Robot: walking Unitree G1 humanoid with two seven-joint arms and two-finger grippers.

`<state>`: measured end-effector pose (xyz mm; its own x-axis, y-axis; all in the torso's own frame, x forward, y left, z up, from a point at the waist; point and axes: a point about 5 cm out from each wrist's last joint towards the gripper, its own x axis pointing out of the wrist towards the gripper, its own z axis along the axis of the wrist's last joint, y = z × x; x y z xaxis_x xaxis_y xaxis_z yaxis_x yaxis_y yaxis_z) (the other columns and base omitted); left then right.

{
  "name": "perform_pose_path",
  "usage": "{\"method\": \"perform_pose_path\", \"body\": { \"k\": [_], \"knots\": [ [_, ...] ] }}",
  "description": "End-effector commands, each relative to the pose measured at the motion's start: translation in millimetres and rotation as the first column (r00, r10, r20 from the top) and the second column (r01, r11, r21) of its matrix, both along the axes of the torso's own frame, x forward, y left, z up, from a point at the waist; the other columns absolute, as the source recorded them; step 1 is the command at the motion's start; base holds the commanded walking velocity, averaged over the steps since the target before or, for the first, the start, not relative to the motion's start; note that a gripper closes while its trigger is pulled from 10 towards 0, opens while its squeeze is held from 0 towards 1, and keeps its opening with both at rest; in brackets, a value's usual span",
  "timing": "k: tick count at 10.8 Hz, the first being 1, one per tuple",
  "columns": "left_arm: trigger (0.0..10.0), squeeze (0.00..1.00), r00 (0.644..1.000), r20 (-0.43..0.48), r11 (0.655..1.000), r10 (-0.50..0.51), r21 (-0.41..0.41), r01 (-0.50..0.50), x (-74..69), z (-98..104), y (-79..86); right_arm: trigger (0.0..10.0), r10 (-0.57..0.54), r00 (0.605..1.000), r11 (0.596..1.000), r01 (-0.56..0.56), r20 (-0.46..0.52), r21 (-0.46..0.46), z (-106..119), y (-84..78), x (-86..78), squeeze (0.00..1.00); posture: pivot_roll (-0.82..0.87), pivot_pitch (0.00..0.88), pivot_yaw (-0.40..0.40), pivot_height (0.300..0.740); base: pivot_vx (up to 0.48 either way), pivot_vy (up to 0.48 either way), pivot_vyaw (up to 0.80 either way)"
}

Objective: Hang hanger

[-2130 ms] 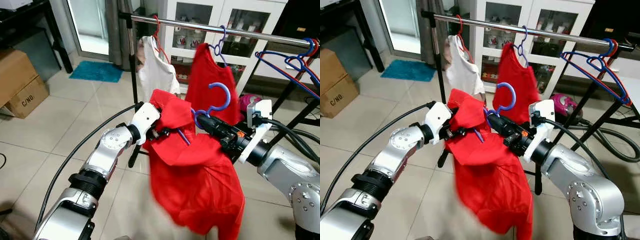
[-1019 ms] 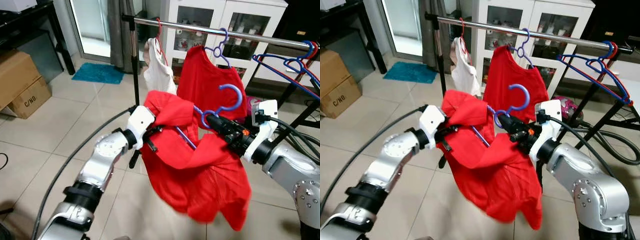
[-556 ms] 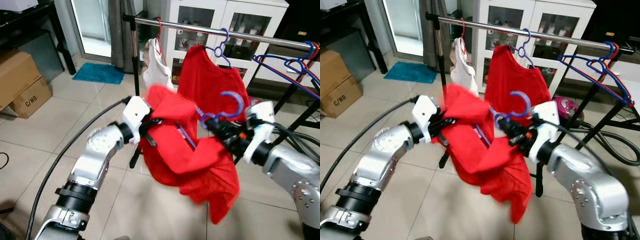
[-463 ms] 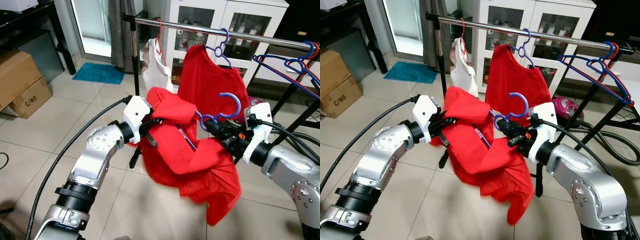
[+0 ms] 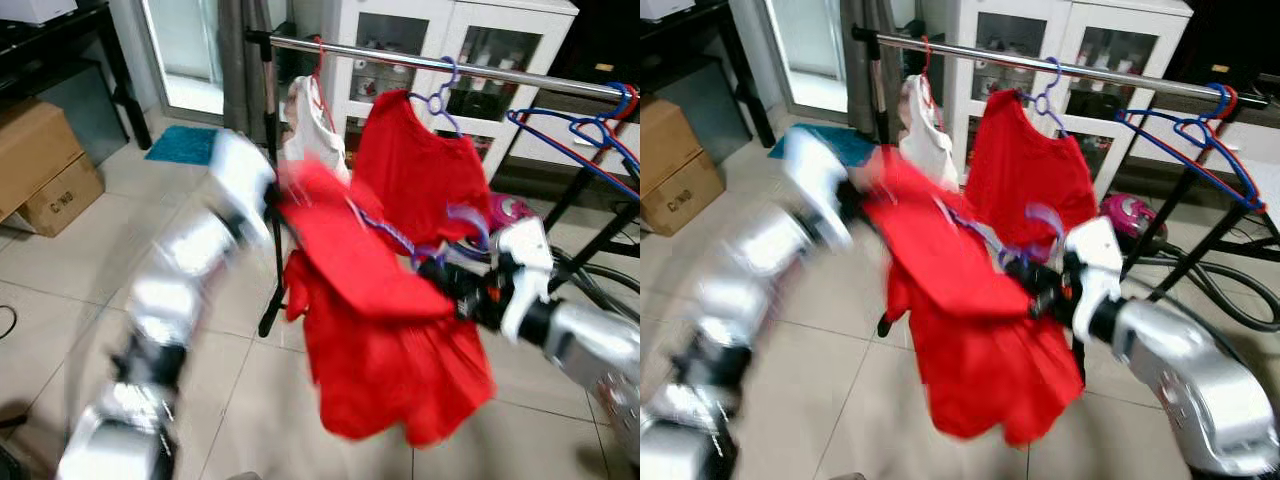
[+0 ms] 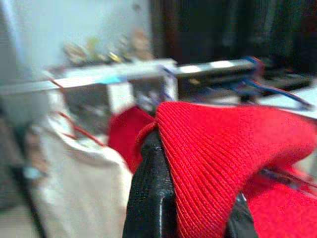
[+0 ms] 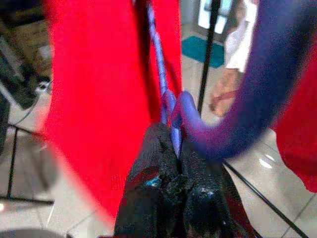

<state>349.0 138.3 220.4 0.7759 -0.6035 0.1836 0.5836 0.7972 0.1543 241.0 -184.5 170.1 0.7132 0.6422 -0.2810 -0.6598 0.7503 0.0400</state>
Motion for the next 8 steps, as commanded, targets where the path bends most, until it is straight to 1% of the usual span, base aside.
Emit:
{"method": "perform_pose_path", "body": {
  "k": [1, 2, 3, 4, 5, 6, 7, 8],
  "knots": [
    [0.0, 0.0, 0.994, 0.05, 0.995, 0.102, -0.01, -0.102, 7.6, 18, 18.7, 0.0, 0.045, 0.999, 0.999, -0.044, 0.021, -0.022, 6, -1.4, -4.5, 0.0, 0.02, 0.0, -0.033, 0.74, 0.0, 0.0, 0.0],
    [0.0, 0.0, 0.983, 0.066, 0.985, 0.17, 0.011, -0.171, 14.5, 27, 33.1, 0.0, 0.077, 0.997, 0.997, -0.076, 0.025, -0.012, 8, -2.6, -7.9, 0.0, 0.02, 0.0, -0.032, 0.74, 0.0, 0.0, 0.0],
    [0.0, 0.0, 0.947, 0.067, 0.945, 0.315, 0.067, -0.319, 27.4, 35, 60.8, 0.0, 0.134, 0.99, 0.989, -0.137, 0.047, 0.06, 15, -4.8, -14.3, 0.0, 0.03, 0.0, -0.03, 0.74, 0.0, 0.0, 0.0],
    [0.0, 0.0, 0.899, 0.033, 0.894, 0.437, 0.088, -0.439, 36.5, 31, 83.5, 0.0, 0.204, 0.977, 0.965, -0.212, 0.067, 0.151, 23, -3.8, -23.3, 0.0, 0.03, 0.0, -0.029, 0.74, 0.0, 0.0, 0.0],
    [0.0, 0.0, 0.859, 0.022, 0.854, 0.512, 0.092, -0.511, 40.1, 28, 95.9, 0.0, 0.26, 0.964, 0.943, -0.267, 0.061, 0.201, 26, -3.2, -31.5, 0.0, 0.03, 0.0, -0.028, 0.74, 0.0, 0.0, 0.0],
    [0.0, 0.0, 0.824, -0.016, 0.823, 0.566, 0.065, -0.564, 44.8, 23, 103.9, 0.0, 0.335, 0.942, 0.915, -0.335, 0.04, 0.225, 26, -0.8, -42.9, 0.0, 0.03, 0.0, -0.025, 0.74, 0.0, 0.0, 0.0],
    [0.0, 0.0, 0.835, -0.076, 0.838, 0.546, 0.048, -0.543, 48.4, 15, 99.1, 0.0, 0.311, 0.947, 0.907, -0.321, 0.077, 0.274, 29, 0.4, -42.0, 0.0, 0.02, 0.0, -0.01, 0.74, 0.0, 0.0, 0.0],
    [0.0, 0.0, 0.866, -0.079, 0.869, 0.494, 0.051, -0.492, 51.3, 12, 86.4, 0.0, 0.324, 0.945, 0.917, -0.324, 0.039, 0.233, 24, 7.2, -43.2, 0.0, 0.01, 0.0, -0.004, 0.74, 0.0, 0.0, 0.0]
  ]
}}
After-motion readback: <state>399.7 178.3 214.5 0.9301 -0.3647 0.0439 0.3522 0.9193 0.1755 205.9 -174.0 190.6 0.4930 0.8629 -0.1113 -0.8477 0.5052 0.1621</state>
